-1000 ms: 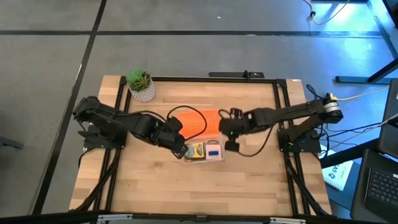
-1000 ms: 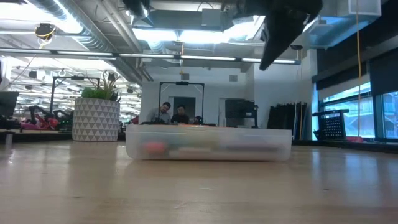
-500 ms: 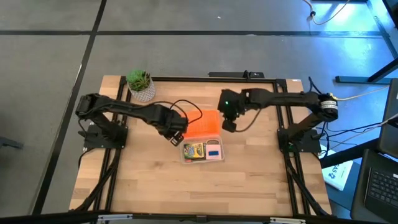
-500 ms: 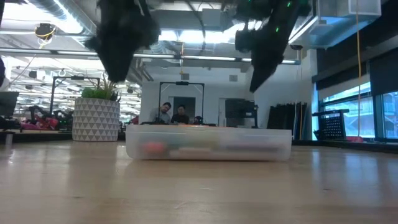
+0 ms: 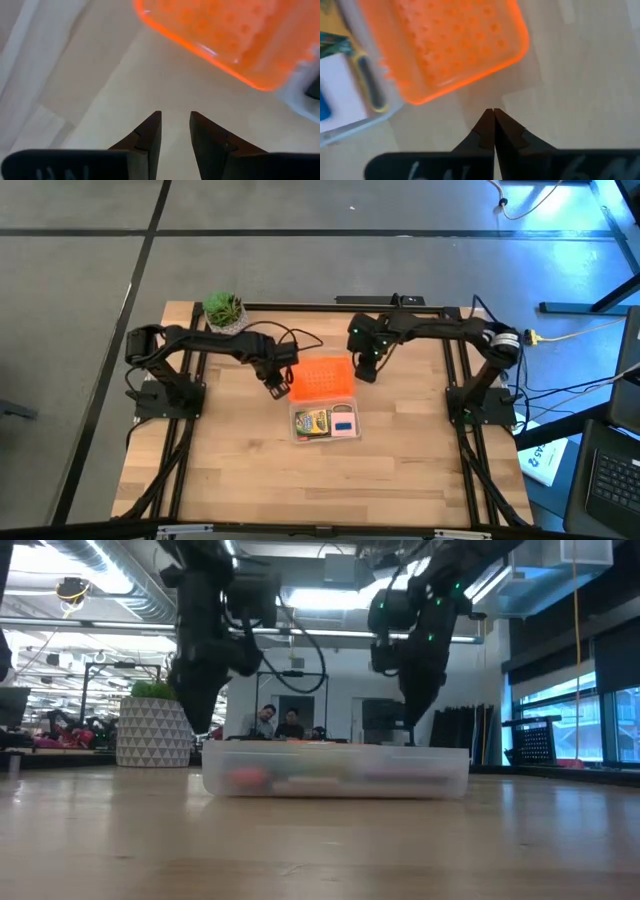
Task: Pack school essentials
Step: Close the supply box
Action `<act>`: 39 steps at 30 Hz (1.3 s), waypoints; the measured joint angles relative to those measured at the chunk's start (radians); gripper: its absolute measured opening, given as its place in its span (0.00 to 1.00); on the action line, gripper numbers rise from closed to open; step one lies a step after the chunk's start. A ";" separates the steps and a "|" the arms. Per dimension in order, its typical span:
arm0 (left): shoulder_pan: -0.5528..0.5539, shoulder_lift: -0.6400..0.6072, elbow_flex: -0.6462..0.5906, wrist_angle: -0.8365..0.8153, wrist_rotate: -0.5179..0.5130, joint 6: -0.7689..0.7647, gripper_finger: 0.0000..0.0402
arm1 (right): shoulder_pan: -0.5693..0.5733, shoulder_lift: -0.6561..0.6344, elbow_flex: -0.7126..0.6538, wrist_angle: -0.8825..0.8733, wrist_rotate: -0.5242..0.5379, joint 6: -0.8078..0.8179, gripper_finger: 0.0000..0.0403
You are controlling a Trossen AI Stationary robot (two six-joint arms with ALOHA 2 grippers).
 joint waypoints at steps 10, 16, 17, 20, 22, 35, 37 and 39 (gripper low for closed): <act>0.066 0.000 -0.086 0.186 0.003 0.075 0.23 | -0.091 0.134 0.000 0.097 -0.018 -0.099 0.00; 0.055 -0.008 -0.065 0.152 0.184 0.079 0.23 | -0.133 0.177 0.000 0.104 -0.078 -0.141 0.00; 0.045 -0.016 -0.057 0.144 0.217 0.079 0.23 | -0.136 0.181 0.000 0.105 -0.079 -0.146 0.00; 0.008 -0.067 -0.047 0.154 0.281 0.079 0.23 | -0.143 0.197 0.000 0.113 -0.080 -0.151 0.00; -0.025 -0.099 -0.046 0.185 0.301 0.075 0.23 | -0.146 0.211 0.000 0.134 -0.086 -0.153 0.00; -0.235 -0.018 -0.046 0.316 0.106 0.157 0.23 | -0.149 0.239 0.001 0.169 -0.141 -0.189 0.00; -0.247 0.000 -0.046 0.314 0.125 0.156 0.23 | -0.149 0.239 0.001 0.171 -0.143 -0.200 0.00; -0.261 0.017 -0.046 0.317 0.145 0.142 0.23 | -0.148 0.239 0.001 0.176 -0.145 -0.203 0.00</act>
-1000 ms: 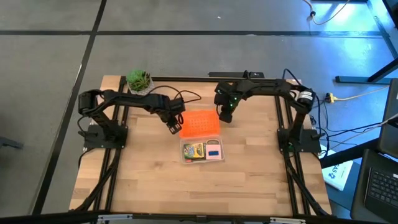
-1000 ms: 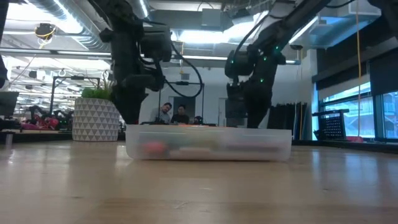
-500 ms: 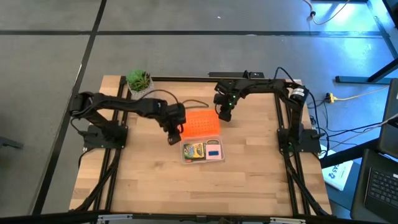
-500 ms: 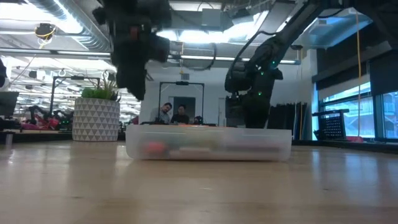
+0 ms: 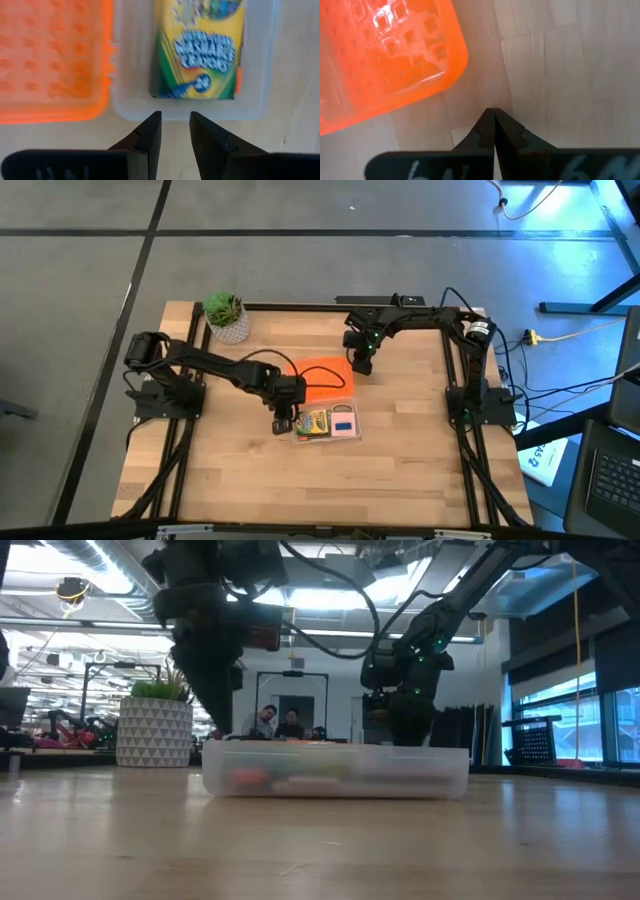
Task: Pack school essentials
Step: Close the supply box
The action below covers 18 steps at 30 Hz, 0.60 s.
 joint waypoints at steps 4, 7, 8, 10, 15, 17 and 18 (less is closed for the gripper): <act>-0.033 0.028 0.000 0.004 0.009 -0.013 0.23 | 0.000 0.000 0.000 0.024 -0.019 -0.027 0.00; -0.044 0.042 0.001 0.009 0.008 -0.029 0.23 | 0.000 0.001 0.000 0.045 -0.050 -0.054 0.00; -0.044 0.043 0.001 0.011 0.009 -0.036 0.23 | 0.000 0.001 0.000 0.051 -0.067 -0.065 0.00; -0.044 0.043 0.001 0.013 0.008 -0.038 0.23 | 0.000 0.001 0.000 0.057 -0.098 -0.073 0.00; -0.041 0.044 0.001 0.014 0.000 -0.039 0.23 | 0.000 0.001 0.000 0.057 -0.117 -0.103 0.00; -0.041 0.044 0.001 0.014 0.000 -0.038 0.23 | 0.000 0.001 0.000 0.057 -0.118 -0.122 0.00; -0.041 0.044 0.001 0.014 0.000 -0.038 0.23 | 0.000 0.001 0.000 0.057 -0.118 -0.126 0.00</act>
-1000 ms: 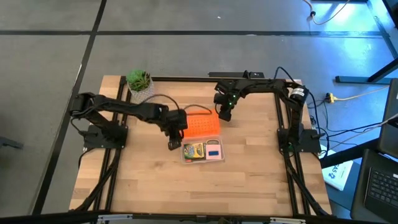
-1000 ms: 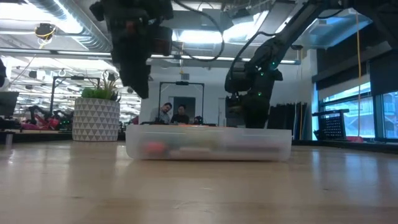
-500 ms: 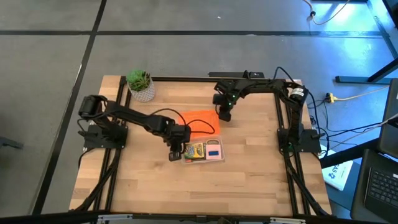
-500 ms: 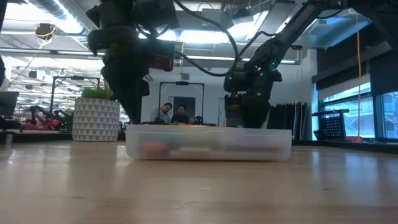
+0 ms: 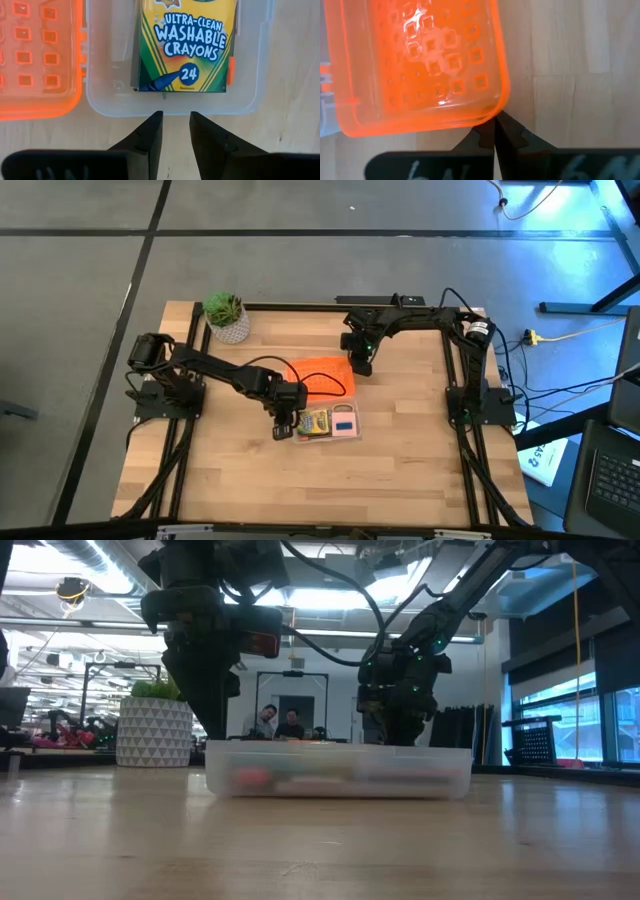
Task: Pack school essentials
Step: Close the supply box
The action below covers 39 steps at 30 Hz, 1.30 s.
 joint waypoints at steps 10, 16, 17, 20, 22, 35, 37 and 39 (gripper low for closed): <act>0.005 0.000 0.000 0.000 -0.003 0.000 0.23 | -0.001 0.000 0.000 -0.004 -0.007 -0.058 0.00; 0.005 0.001 0.000 -0.001 -0.004 0.000 0.23 | -0.001 0.000 0.015 -0.011 -0.040 -0.106 0.00; 0.006 0.001 0.000 -0.001 -0.005 0.000 0.23 | -0.001 0.000 0.020 -0.010 -0.040 -0.107 0.00; 0.007 0.001 0.000 -0.002 -0.004 0.000 0.23 | -0.001 0.000 0.031 -0.011 -0.040 -0.115 0.00; 0.009 0.001 -0.001 -0.003 -0.003 0.001 0.23 | -0.001 -0.004 0.036 -0.012 -0.040 -0.136 0.00; 0.012 0.001 -0.001 -0.011 -0.008 0.001 0.23 | 0.000 -0.075 0.040 -0.053 -0.066 -0.238 0.00; 0.012 0.001 -0.001 -0.012 -0.008 0.001 0.23 | 0.000 -0.078 0.040 -0.062 -0.069 -0.243 0.00; 0.012 0.001 -0.001 -0.012 -0.009 0.001 0.23 | 0.000 -0.082 0.040 -0.066 -0.069 -0.266 0.00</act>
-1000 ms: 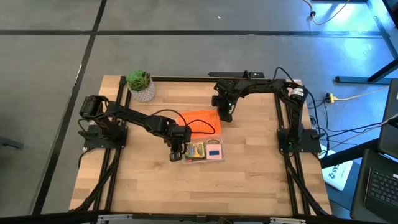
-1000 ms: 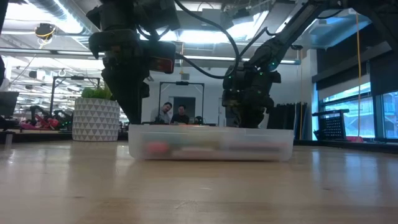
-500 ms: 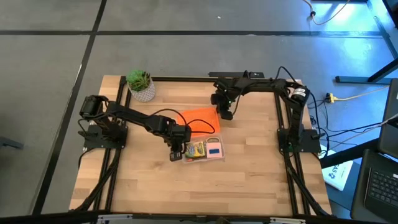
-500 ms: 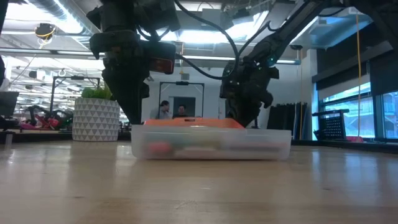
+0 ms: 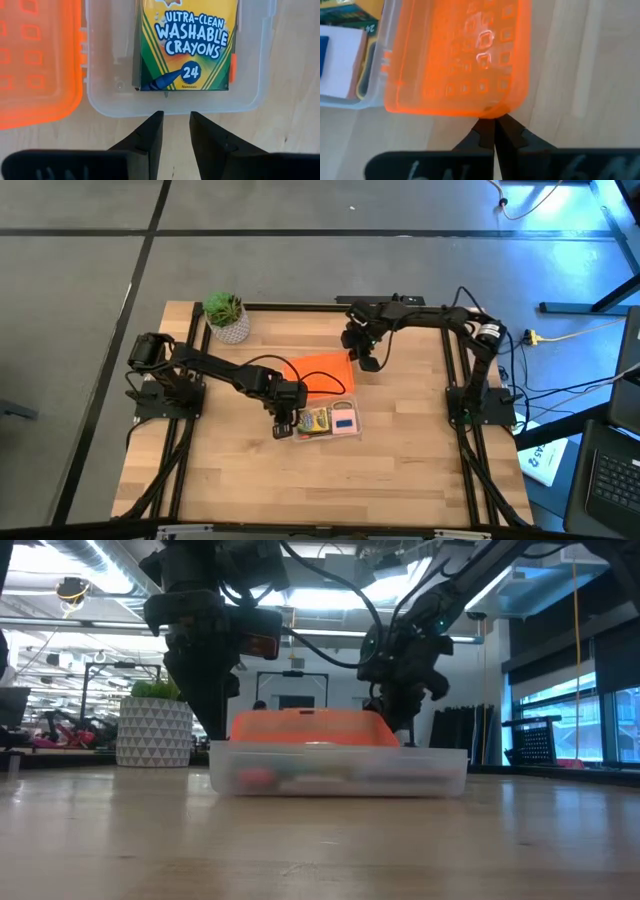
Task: Pack school essentials
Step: Close the supply box
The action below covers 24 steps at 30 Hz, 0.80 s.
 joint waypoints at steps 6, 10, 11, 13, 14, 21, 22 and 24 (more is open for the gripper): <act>0.002 0.000 0.000 -0.003 -0.005 0.000 0.23 | 0.003 -0.034 0.000 -0.003 -0.016 -0.046 0.00; 0.012 0.000 0.000 -0.003 -0.007 0.000 0.23 | 0.003 -0.061 0.000 -0.010 -0.026 -0.074 0.00; 0.016 0.000 0.000 -0.003 -0.007 0.000 0.23 | 0.003 -0.066 0.000 -0.015 -0.026 -0.075 0.00; 0.023 0.000 0.000 -0.003 -0.008 0.000 0.23 | 0.003 -0.072 0.000 -0.024 -0.026 -0.076 0.00; 0.027 0.000 0.000 -0.003 -0.008 0.000 0.23 | 0.003 -0.072 0.000 -0.028 -0.027 -0.077 0.00; 0.043 0.000 -0.001 -0.004 -0.008 0.001 0.23 | 0.015 -0.079 0.000 -0.072 -0.036 -0.098 0.00; 0.043 0.000 -0.001 -0.005 -0.008 0.001 0.23 | 0.020 -0.085 0.000 -0.072 -0.038 -0.104 0.00; 0.043 0.000 -0.001 -0.005 -0.009 0.008 0.23 | 0.030 -0.100 0.000 -0.071 -0.040 -0.123 0.00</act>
